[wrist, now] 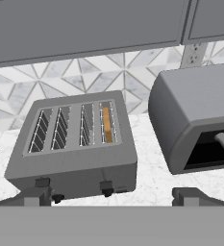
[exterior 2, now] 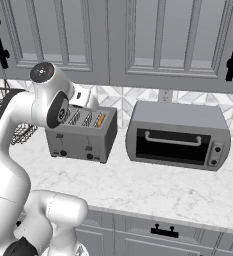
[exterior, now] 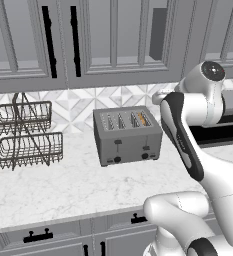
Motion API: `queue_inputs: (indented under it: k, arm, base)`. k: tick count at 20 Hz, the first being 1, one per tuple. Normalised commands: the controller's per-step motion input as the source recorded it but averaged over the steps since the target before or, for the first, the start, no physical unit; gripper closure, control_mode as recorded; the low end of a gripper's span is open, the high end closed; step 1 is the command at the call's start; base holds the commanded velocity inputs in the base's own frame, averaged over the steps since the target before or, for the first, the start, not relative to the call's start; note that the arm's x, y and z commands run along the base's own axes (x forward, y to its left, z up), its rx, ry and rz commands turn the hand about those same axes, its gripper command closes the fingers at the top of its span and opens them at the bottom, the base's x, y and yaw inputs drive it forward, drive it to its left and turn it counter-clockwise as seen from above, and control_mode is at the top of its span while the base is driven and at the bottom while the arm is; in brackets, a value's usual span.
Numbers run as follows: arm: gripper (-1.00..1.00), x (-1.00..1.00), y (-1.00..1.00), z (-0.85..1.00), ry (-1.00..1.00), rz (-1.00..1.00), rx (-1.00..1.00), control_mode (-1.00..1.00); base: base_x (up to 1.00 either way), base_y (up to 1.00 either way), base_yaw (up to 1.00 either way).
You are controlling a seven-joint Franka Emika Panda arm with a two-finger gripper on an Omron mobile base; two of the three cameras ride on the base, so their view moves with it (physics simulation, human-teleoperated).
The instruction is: Start the toaster. Once the lever pops up, take the bread to the plate on the dining counter.
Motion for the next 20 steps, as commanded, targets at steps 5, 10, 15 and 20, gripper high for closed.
queue_inputs:
  k: [5, 10, 15, 20]
  arm:
    - [-1.0, 0.0, 0.0, 0.0, 0.0, 0.0, 0.0, -1.0]
    - [-1.0, 0.0, 0.0, 0.0, 0.0, 0.0, 0.0, -1.0]
    - [-1.0, 0.0, 0.0, 0.0, 0.0, 0.0, 0.0, -1.0]
    - [-1.0, 0.0, 0.0, 0.0, 0.0, 0.0, 0.0, -1.0]
  base:
    - [0.0, 0.0, 0.0]
    - [0.0, 0.0, 0.0]
    - [0.0, 0.0, 0.0]
    - [0.0, 0.0, 0.0]
